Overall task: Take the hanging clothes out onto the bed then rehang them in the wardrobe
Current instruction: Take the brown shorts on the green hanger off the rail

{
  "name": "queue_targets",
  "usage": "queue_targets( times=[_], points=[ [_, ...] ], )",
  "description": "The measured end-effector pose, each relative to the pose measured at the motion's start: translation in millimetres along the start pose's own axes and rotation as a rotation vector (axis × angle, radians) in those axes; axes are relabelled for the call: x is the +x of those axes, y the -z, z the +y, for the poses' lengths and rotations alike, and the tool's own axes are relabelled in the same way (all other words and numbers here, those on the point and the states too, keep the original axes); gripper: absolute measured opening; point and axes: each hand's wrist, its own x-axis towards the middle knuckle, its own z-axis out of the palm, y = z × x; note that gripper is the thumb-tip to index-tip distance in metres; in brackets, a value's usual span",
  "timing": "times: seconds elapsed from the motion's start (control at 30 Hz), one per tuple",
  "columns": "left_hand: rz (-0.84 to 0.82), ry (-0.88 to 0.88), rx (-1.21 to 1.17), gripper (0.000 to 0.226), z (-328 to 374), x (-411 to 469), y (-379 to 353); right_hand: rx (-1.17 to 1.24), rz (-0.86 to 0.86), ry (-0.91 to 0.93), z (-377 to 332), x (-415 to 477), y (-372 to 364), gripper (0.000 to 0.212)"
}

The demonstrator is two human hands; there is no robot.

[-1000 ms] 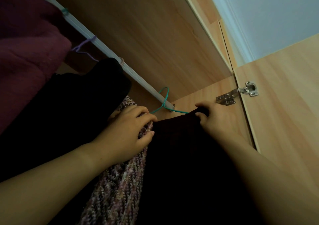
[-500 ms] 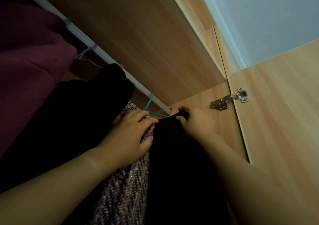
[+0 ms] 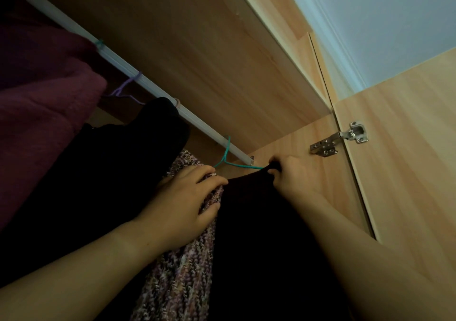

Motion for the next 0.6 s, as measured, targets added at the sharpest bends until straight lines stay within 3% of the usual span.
queue_targets(
  times=[0.33,0.6],
  points=[
    [-0.049,0.030,-0.019,0.064,5.7,2.1,8.9,-0.069,0.170,-0.013,17.6,-6.9,32.5,0.026],
    [-0.015,0.090,-0.019,0.048,17.4,5.2,15.5,0.049,0.213,-0.060,30.5,-48.9,75.5,0.027]
  ],
)
